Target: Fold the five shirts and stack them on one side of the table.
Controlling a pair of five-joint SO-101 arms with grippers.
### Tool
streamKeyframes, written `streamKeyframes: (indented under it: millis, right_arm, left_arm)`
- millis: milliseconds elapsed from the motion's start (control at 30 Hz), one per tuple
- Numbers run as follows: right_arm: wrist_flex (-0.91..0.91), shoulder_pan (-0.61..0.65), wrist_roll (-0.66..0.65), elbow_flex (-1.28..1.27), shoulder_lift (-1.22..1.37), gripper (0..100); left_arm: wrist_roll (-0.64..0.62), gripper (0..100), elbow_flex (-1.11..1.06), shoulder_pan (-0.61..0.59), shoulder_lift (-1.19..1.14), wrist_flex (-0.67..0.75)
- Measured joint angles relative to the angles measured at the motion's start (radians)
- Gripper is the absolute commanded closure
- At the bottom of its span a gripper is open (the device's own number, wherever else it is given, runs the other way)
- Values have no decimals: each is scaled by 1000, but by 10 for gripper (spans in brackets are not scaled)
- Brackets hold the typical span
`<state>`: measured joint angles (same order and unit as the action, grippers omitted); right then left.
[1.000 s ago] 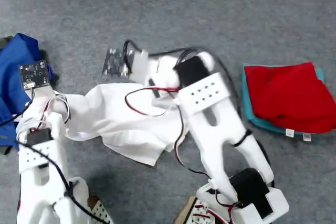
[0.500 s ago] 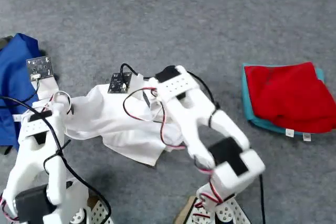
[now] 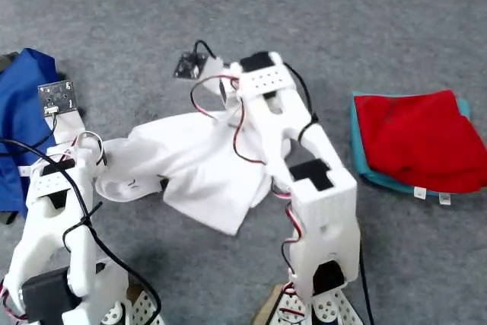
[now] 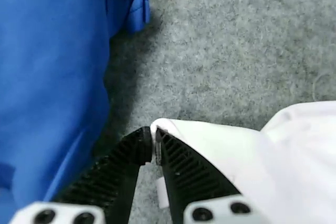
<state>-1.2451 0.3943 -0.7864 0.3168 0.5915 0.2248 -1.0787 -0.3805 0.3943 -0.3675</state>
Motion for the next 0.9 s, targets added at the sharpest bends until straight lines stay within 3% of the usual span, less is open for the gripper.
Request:
streamKeyframes:
  millis: [200,367,567,800,900]
  right_arm:
    - [-37,-2,-20,302,169,991]
    - [-235,-2,-20,554,235,988]
    - [-479,-2,-28,804,238,857]
    - [-523,-2,-52,839,227,827]
    - [-523,-2,-52,746,163,898]
  left_arm:
    - [0,982,0,0,0,0]
    - [0,982,0,0,0,0]
    - [0,982,0,0,0,0]
    - [0,982,0,0,0,0]
    - [0,982,0,0,0,0]
